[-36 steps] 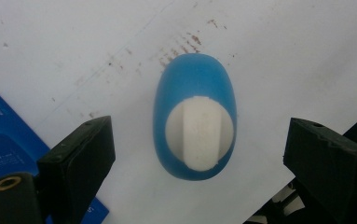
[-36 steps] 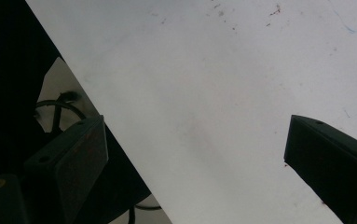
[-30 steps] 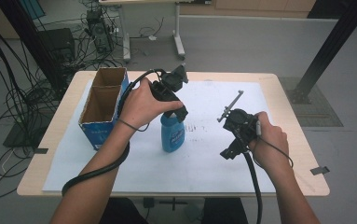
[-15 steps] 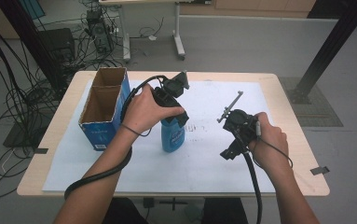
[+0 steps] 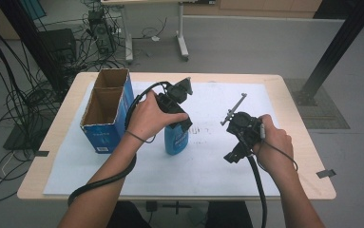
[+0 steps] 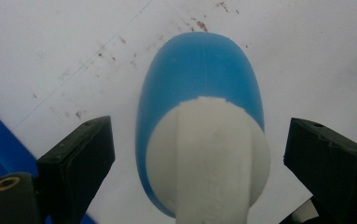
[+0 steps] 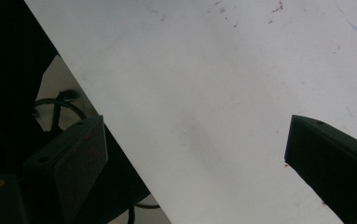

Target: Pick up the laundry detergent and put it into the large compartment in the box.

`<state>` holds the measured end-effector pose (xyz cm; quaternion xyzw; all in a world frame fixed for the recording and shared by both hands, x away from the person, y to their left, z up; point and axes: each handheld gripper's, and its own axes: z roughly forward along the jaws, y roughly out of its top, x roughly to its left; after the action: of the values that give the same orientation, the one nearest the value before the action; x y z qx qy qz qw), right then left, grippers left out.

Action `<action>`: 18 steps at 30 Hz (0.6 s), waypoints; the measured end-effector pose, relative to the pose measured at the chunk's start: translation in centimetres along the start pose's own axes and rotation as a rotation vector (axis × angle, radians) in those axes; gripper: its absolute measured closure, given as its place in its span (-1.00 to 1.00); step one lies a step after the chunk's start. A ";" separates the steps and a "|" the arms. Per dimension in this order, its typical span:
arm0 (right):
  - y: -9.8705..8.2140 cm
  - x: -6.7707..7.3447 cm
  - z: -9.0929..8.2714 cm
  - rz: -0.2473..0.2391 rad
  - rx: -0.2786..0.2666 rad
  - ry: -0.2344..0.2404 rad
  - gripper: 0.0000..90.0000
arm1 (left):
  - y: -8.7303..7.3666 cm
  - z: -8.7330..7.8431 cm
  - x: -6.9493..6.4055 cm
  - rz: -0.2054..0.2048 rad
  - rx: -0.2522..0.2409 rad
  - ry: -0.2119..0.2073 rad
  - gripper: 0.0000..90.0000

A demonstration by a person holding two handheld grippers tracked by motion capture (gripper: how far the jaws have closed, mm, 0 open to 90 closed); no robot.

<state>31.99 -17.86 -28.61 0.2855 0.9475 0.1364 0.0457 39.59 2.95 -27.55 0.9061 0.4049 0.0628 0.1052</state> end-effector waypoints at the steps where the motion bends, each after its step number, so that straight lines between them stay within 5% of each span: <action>1: 0.0 0.0 0.0 0.000 0.000 0.000 -0.88 | 0.0 0.0 0.0 0.000 0.000 0.000 -0.80; 18: 0.0 -0.1 0.1 -0.005 0.006 -0.003 -0.87 | 0.0 0.9 0.3 -0.009 0.007 -0.003 -0.80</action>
<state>32.09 -17.85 -28.69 0.2836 0.9486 0.1328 0.0464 39.93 3.05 -28.45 0.9047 0.4090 0.0595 0.1031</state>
